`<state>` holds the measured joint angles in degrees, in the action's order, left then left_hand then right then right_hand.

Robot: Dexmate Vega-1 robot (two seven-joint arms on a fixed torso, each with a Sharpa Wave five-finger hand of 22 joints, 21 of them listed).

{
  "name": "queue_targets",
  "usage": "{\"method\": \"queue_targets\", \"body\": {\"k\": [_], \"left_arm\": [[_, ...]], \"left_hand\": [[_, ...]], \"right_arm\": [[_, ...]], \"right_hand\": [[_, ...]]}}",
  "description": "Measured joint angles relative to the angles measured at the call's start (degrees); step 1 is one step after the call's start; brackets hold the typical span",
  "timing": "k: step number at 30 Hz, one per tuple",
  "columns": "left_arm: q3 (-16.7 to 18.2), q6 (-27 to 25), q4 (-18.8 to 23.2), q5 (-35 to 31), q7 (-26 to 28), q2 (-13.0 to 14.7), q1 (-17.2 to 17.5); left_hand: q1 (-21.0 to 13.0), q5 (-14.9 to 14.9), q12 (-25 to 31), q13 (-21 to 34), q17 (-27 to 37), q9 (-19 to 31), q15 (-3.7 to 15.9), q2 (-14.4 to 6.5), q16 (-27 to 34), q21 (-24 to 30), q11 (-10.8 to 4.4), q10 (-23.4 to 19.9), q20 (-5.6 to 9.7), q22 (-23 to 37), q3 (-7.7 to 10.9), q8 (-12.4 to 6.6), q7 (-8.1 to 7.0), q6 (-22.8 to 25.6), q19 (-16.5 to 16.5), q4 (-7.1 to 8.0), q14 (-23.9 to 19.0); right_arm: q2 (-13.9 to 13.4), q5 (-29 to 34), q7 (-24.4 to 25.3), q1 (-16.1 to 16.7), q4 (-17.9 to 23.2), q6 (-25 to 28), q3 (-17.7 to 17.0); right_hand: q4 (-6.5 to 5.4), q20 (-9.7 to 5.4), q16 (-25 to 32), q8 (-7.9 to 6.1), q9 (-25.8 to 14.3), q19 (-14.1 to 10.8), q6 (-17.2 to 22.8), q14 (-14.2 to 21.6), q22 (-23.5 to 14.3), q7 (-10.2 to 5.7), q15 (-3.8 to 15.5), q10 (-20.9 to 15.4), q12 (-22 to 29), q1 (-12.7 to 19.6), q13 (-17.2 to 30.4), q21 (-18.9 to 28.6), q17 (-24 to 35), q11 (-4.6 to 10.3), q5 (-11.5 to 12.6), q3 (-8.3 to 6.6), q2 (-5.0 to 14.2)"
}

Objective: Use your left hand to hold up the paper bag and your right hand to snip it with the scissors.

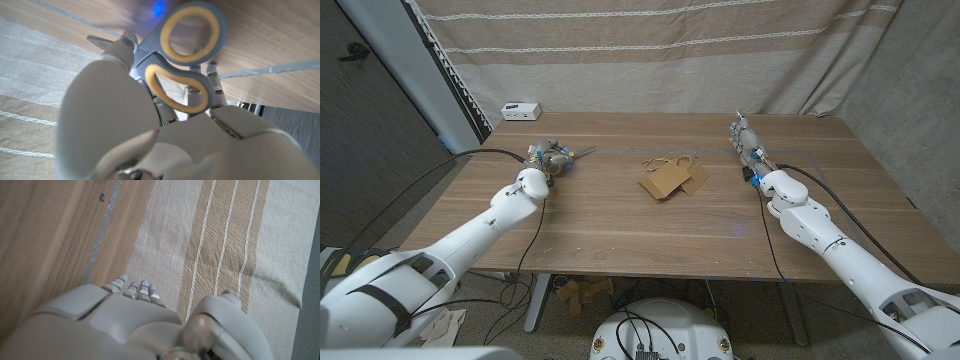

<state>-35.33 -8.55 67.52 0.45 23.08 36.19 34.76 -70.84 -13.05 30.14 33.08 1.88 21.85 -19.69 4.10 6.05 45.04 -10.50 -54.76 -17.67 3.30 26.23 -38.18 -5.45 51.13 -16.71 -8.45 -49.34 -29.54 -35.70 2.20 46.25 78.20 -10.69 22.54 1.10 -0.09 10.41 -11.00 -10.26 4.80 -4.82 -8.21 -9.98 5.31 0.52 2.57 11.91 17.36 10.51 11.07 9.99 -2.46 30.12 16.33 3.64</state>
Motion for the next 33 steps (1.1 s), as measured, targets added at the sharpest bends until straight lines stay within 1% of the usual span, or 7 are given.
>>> {"method": "queue_targets", "body": {"k": [1, 4, 5, 6, 7, 8, 33], "left_arm": [[0.14, 0.0, 0.0, 0.0, 0.0, 0.05, 0.11], [0.45, 0.0, 0.03, 0.0, 0.0, 0.07, 0.43], [0.65, 0.0, 0.05, 0.0, 0.0, 0.07, 0.6], [0.76, 0.0, 0.06, 0.0, 0.0, 0.07, 0.69], [1.0, 0.0, 0.12, 0.0, 0.0, 0.04, 0.88], [1.12, 0.0, 0.27, 0.0, 0.0, -0.06, 1.06], [7.0, 8.63, 3.64, 6.3, 3.88, -1.47, 4.56]], "left_hand": [[-0.08, -0.34, -1.25, -2.14, 0.0, -0.39, 0.12, -0.07, 2.11, 0.92, -0.64, -1.89, 4.33, 5.44, 0.25, 1.04, -0.85, 1.31, -3.76, -0.24, -0.13], [-0.15, -0.41, -3.41, -5.95, 0.0, -5.11, 2.84, -0.14, 5.98, 3.04, -0.76, -4.81, 6.7, 10.42, 0.57, 3.48, -0.59, 5.11, -5.74, -0.54, -2.86], [-0.15, -0.41, -3.67, -6.41, 0.0, -5.81, 5.27, -0.14, 6.2, 3.14, -0.68, -5.09, 9.35, 11.7, 0.7, 3.76, -0.68, 5.54, -8.4, -0.67, -5.37], [-0.15, -0.41, -3.85, -6.71, 0.0, -6.31, 10.26, -0.14, 6.46, 3.36, -0.86, -5.29, 14.46, 12.66, 0.8, 3.86, -0.82, 5.97, -13.08, -0.78, -10.04], [-0.15, -0.41, -4.05, -6.94, 7.05, -6.78, 16.41, -0.14, 7.14, 3.94, -0.78, -5.42, 18.39, 17.57, 0.8, 4.08, -0.86, 6.46, -16.87, -0.77, -14.13], [-0.16, -0.41, -4.26, -7.27, 10.23, -7.21, 20.7, -0.13, 6.81, 4.02, -0.89, -5.86, 20.17, 19.14, 0.8, 4.14, -0.87, 7.01, -17.98, -0.78, -16.44], [-0.34, -0.4, -6.3, -10.05, 11.69, -10.72, 21.26, 0.09, 6.54, 4.15, -0.47, -7.17, 20.66, 18.48, 1.45, 6.62, -0.27, 8.85, -18.48, -1.41, -16.19]], "right_arm": [[0.0, 0.0, 0.0, 0.0, 0.0, 0.06, 0.0], [0.0, 0.0, 0.0, 0.0, 0.0, 0.18, 0.0], [0.0, 0.0, 0.0, 0.0, 0.0, 0.19, 0.0], [0.0, 0.0, 0.02, 0.0, 0.0, 0.21, 0.0], [0.0, 0.0, 0.05, 0.0, 0.0, 0.23, 0.0], [0.0, 0.0, 0.06, 0.0, 0.0, 0.23, 0.0], [-0.35, -0.12, 0.85, 1.4, 2.17, -0.06, -0.42]], "right_hand": [[0.0, 0.0, 0.0, 0.0, 0.0, 0.0, 0.0, 0.0, 0.0, 0.0, 0.0, 0.0, 0.0, 0.0, 0.0, 0.0, 0.0, 0.0, 0.0, 0.0, 0.0], [0.0, 0.0, 0.0, 0.0, 0.0, 0.0, 0.0, 0.0, 0.0, 0.0, 0.0, 0.0, 0.0, 0.0, 0.0, 0.0, 0.0, 0.0, 0.0, 0.0, 0.0], [0.0, 0.0, 0.0, 0.0, 0.0, 0.0, 0.0, 0.0, 0.0, 0.0, 0.0, 0.0, 0.0, 0.0, 0.0, 0.0, 0.0, 0.0, 0.0, 0.0, 0.0], [0.0, 0.0, 0.0, 0.0, 0.0, 0.0, 0.0, 0.0, 0.0, 0.0, 0.0, 0.0, 0.0, 0.0, 0.0, 0.0, 0.0, 0.0, 0.0, 0.0, 0.0], [0.0, 0.0, 0.0, 0.0, 0.0, 0.0, 0.0, 0.0, 0.0, 0.0, 0.0, 0.0, 0.0, 0.0, 0.0, 0.0, 0.0, 0.0, 0.0, 0.0, 0.0], [0.0, 0.0, 0.0, 0.0, 0.0, 0.0, 0.0, 0.0, 0.0, 0.0, 0.0, 0.0, 0.0, 0.0, 0.0, 0.0, 0.0, 0.0, 0.0, 0.0, 0.0], [0.17, 0.19, 0.0, 0.0, 0.0, -0.42, 0.0, 0.0, 0.0, 0.0, 0.0, 0.0, 0.0, 0.31, 0.0, 0.0, 0.0, 0.0, 0.0, 0.17, 0.31]]}}
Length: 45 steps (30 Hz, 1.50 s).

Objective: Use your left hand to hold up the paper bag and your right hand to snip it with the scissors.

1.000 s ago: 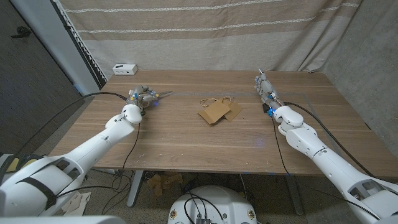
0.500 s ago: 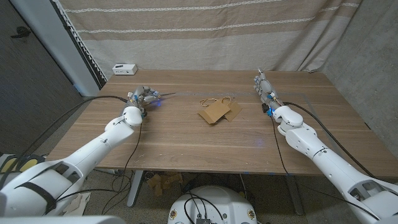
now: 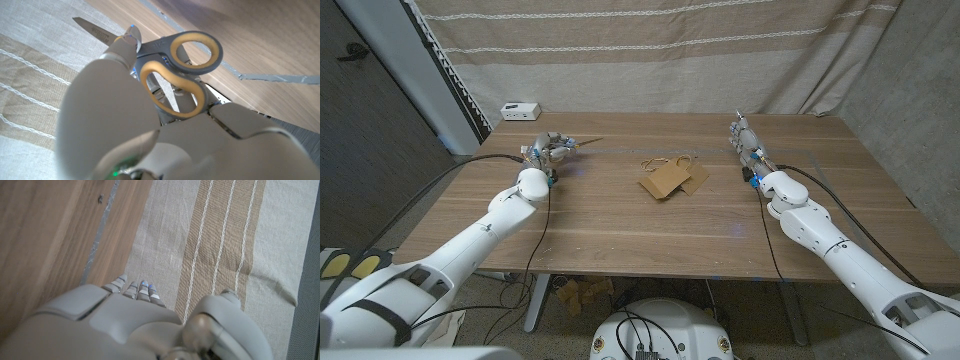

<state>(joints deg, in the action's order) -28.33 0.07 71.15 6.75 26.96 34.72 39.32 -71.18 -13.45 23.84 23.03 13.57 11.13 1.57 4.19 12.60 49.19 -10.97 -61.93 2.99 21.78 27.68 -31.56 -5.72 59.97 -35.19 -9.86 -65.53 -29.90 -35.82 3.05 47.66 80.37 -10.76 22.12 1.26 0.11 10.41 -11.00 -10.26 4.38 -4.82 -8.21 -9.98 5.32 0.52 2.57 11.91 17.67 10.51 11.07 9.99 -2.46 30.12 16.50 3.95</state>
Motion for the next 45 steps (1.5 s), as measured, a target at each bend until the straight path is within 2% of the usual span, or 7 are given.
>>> {"method": "queue_targets", "body": {"k": [7, 23, 45], "left_arm": [[1.42, 1.96, 1.19, 2.0, -0.02, -0.25, 0.88], [5.7, 6.93, 3.52, 8.18, -1.98, -1.64, 3.23], [9.91, 12.96, 3.76, 19.22, -8.47, -5.13, 3.89]], "left_hand": [[0.0, 0.0, -0.43, -0.24, 0.0, -0.26, 0.59, 0.0, 0.0, 0.44, -0.03, -0.03, 0.02, -0.27, 0.0, 0.24, 0.0, 0.0, 0.02, 0.0, -0.22], [0.03, 0.01, -0.7, -0.29, -0.27, -0.56, 0.63, 0.0, 0.0, 0.88, -0.05, -0.04, 0.3, -0.53, 0.0, 1.06, 0.01, 0.0, 0.31, 0.01, -0.2], [0.41, 0.02, -1.09, -0.05, -0.26, -0.58, 1.42, 0.08, 0.01, 0.88, 0.03, 0.08, 0.11, -0.8, 0.05, 1.72, 0.02, 0.0, 0.53, 0.06, -0.4]], "right_arm": [[-0.01, -0.03, 0.27, 0.3, 0.43, -0.04, -0.05], [0.28, 0.19, 0.64, 0.1, 0.67, 0.19, 0.29], [0.2, 0.9, 1.78, -0.07, 2.09, 0.93, 0.46]], "right_hand": [[0.07, 0.0, 0.0, 0.0, 0.0, 0.0, 0.0, 0.0, 0.0, 0.0, 0.0, 0.0, 0.0, 0.0, 0.0, 0.0, 0.0, 0.0, 0.0, 0.07, 0.0], [0.07, 0.0, 0.0, 0.0, 0.0, 0.01, 0.0, 0.0, 0.0, 0.0, 0.0, 0.0, 0.0, 0.0, 0.0, 0.0, 0.0, 0.0, 0.0, 0.07, 0.0], [0.07, 0.01, 0.0, 0.0, 0.0, -0.42, 0.0, 0.0, 0.0, 0.0, 0.0, 0.0, 0.0, 0.0, 0.0, 0.0, 0.0, 0.0, 0.0, 0.07, 0.0]]}}
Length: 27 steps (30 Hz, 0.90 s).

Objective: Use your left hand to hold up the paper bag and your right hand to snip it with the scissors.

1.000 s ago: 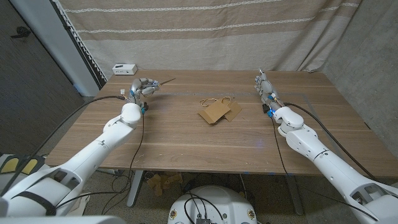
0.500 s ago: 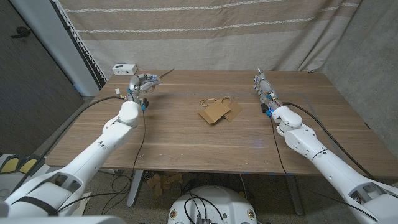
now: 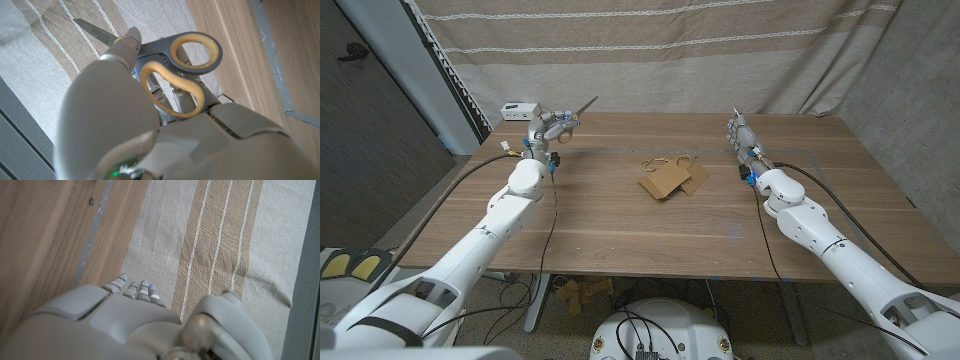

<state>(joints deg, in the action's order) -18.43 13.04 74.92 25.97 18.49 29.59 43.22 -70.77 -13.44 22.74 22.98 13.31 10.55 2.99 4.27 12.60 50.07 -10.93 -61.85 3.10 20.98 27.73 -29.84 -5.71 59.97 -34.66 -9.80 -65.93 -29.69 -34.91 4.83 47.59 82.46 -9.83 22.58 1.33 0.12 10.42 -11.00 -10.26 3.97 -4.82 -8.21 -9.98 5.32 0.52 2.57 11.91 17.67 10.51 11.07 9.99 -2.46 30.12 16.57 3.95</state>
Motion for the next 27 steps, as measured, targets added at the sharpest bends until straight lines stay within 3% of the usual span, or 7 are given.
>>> {"method": "queue_targets", "body": {"k": [15, 27], "left_arm": [[2.25, 1.47, 1.0, 8.0, -4.84, -2.05, 0.72], [2.57, 3.04, 2.13, 9.15, -5.94, -2.29, 1.16]], "left_hand": [[0.12, 0.34, -0.25, 0.26, 0.0, -0.02, 0.05, -0.19, 0.0, 0.45, -0.04, -0.03, 0.3, -0.26, 0.09, 0.49, 0.01, 0.01, 0.3, 0.09, 0.04], [0.03, 0.46, -0.45, 0.29, 0.01, 0.0, 0.06, -0.41, 0.0, 0.79, -0.12, -0.11, -0.02, -0.53, 0.09, 0.66, 0.53, -0.09, 0.61, 0.09, 0.05]], "right_arm": [[-0.18, 0.43, 0.14, -0.26, 0.59, 0.32, 0.1], [-0.29, 0.87, 0.4, -0.25, 1.27, 0.38, 0.29]], "right_hand": [[0.0, 0.0, 0.0, 0.0, 0.0, 0.01, 0.0, 0.0, 0.0, 0.0, 0.0, 0.0, 0.0, 0.0, 0.0, 0.0, 0.0, 0.0, 0.0, 0.0, 0.0], [0.0, 0.0, 0.0, 0.0, 0.0, 0.01, 0.0, 0.0, 0.0, 0.0, 0.0, 0.0, 0.0, 0.22, 0.0, 0.0, 0.0, 0.0, 0.0, 0.0, 0.22]]}}
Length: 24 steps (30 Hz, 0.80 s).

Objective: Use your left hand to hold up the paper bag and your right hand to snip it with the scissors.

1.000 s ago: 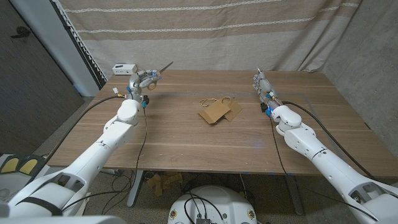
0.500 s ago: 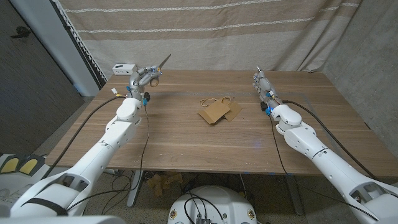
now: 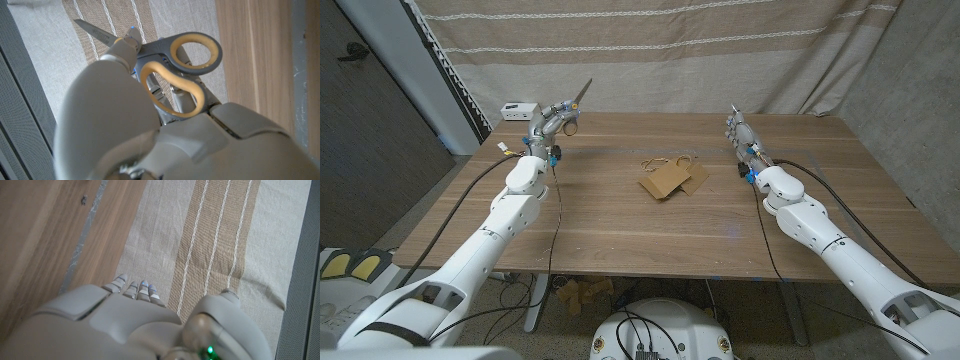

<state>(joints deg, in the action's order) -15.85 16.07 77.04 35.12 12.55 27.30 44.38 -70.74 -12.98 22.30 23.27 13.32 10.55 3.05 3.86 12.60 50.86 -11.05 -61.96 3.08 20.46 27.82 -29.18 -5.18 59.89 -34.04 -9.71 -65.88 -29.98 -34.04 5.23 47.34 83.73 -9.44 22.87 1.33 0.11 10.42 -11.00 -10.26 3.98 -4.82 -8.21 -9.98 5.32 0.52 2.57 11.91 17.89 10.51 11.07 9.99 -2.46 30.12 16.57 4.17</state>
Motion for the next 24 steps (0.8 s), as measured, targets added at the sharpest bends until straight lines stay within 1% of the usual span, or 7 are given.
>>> {"method": "queue_targets", "body": {"k": [4, 5, 7, 12, 18, 24], "left_arm": [[-0.42, 0.45, -0.25, -0.53, 0.25, -0.44, -0.29], [-0.43, 1.52, -0.26, -1.46, 0.7, -0.44, -0.29], [-0.52, 1.98, -0.47, -1.69, 0.79, -0.62, -0.41], [-0.65, 2.48, -0.72, -1.55, 0.49, -0.93, -0.56], [-0.69, 2.53, -1.06, -0.15, -0.99, -1.54, -0.83], [-0.82, 2.67, -1.72, 1.12, -2.97, -1.97, -1.39]], "left_hand": [[0.0, 0.03, -0.01, 0.0, 0.0, 0.0, 0.0, 0.0, 0.0, 0.0, 0.0, 0.0, 0.0, -0.18, 0.0, 0.01, -0.02, 0.02, 0.0, 0.0, 0.0], [0.0, 0.03, -0.01, 0.06, 0.0, 0.0, 0.0, 0.0, 0.0, 0.0, 0.0, 0.01, 0.0, -0.25, 0.05, 0.01, -0.03, 0.04, 0.0, -0.05, 0.0], [-0.01, 0.03, -0.16, 0.18, 0.0, 0.0, 0.0, -0.01, 0.0, 0.0, 0.01, 0.01, 0.11, -0.27, 0.15, 0.44, -0.13, 0.3, 0.1, -0.15, 0.0], [-0.07, 0.04, -0.25, 0.41, 0.0, 0.0, 0.03, -0.07, 0.0, 0.21, 0.01, 0.01, 0.11, -0.27, 0.15, 0.48, -0.13, 0.3, 0.1, -0.15, 0.03], [-0.08, 0.04, -0.44, 0.36, 0.01, -0.01, 0.04, -0.07, 0.0, 0.21, -0.05, -0.05, 0.11, -0.53, 0.15, 0.59, -0.12, 0.31, 0.1, -0.15, 0.04], [-0.09, 0.04, -0.47, 0.23, 0.01, -0.02, 0.05, -0.07, 0.0, 0.43, -0.11, -0.11, 0.11, -0.53, 0.15, 0.67, -0.03, 0.39, 0.1, -0.15, 0.05]], "right_arm": [[-0.08, 0.34, 0.62, 0.06, 0.28, 0.37, 0.01], [-0.17, 0.36, 0.68, 0.41, 1.26, 0.38, 0.07], [-0.17, 0.51, 1.04, 0.6, 1.76, 0.49, 0.12], [-0.09, 0.79, 1.8, 1.19, 3.18, 0.88, 0.41], [0.39, 1.81, 4.57, 1.71, 5.0, 2.53, 0.88], [0.76, 2.27, 5.56, 1.75, 5.96, 3.31, 1.26]], "right_hand": [[0.0, 0.0, 0.0, 0.0, 0.0, 0.0, 0.0, 0.0, 0.0, 0.0, 0.0, 0.0, 0.0, 0.0, 0.0, 0.0, 0.0, 0.0, 0.0, 0.0, 0.0], [0.0, 0.0, 0.0, 0.0, 0.0, 0.0, 0.0, 0.0, 0.0, 0.0, 0.0, 0.0, 0.0, 0.0, 0.0, 0.0, 0.0, 0.0, 0.0, 0.0, 0.0], [0.0, 0.0, 0.0, 0.0, 0.0, 0.0, 0.0, 0.0, 0.0, 0.0, 0.0, 0.0, 0.0, 0.0, 0.0, 0.0, 0.0, 0.0, 0.0, 0.0, 0.0], [0.0, 0.0, 0.0, 0.0, 0.0, 0.0, 0.0, 0.0, 0.0, 0.0, 0.0, 0.0, 0.0, 0.0, 0.0, 0.0, 0.0, 0.0, 0.0, 0.0, 0.0], [0.0, 0.0, 0.0, 0.0, 0.0, 0.0, 0.0, 0.0, 0.0, 0.0, 0.0, 0.0, 0.0, 0.0, 0.0, 0.0, 0.0, 0.0, 0.0, 0.0, 0.0], [0.0, 0.0, 0.0, 0.0, 0.0, 0.01, 0.0, 0.0, 0.0, 0.0, 0.0, 0.0, 0.0, 0.0, 0.0, 0.0, 0.0, 0.0, 0.0, 0.0, 0.0]]}}
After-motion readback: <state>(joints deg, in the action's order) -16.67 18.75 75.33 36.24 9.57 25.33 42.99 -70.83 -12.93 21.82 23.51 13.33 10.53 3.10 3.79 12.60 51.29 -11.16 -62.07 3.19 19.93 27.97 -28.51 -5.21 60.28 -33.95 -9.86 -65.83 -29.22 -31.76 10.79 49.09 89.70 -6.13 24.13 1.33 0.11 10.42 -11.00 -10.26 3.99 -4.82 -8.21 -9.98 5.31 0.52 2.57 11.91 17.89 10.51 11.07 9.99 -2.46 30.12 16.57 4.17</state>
